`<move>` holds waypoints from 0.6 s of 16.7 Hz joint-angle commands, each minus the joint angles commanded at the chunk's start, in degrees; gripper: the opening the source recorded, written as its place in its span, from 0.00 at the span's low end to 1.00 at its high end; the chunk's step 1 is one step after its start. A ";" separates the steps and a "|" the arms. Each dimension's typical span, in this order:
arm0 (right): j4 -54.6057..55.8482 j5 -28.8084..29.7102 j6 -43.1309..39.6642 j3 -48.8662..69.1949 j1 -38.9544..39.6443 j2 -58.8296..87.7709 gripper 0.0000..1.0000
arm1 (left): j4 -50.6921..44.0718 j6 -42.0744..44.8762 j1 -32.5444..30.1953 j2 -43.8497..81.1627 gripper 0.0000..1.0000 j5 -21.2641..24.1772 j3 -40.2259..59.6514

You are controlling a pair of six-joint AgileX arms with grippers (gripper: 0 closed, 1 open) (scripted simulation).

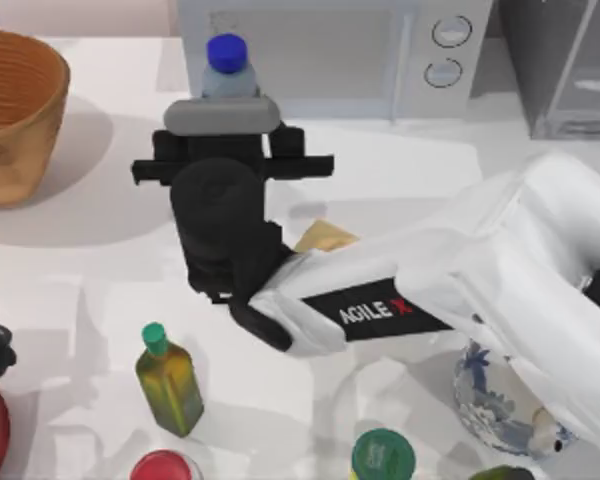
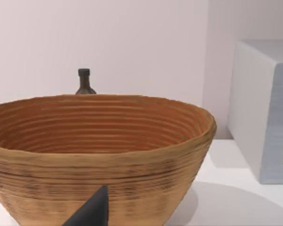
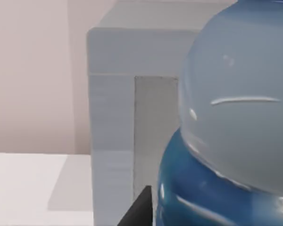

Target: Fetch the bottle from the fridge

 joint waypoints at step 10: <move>-1.23 -3.06 -0.09 9.05 -3.21 7.36 0.00 | 0.00 0.00 0.00 0.00 1.00 0.00 0.00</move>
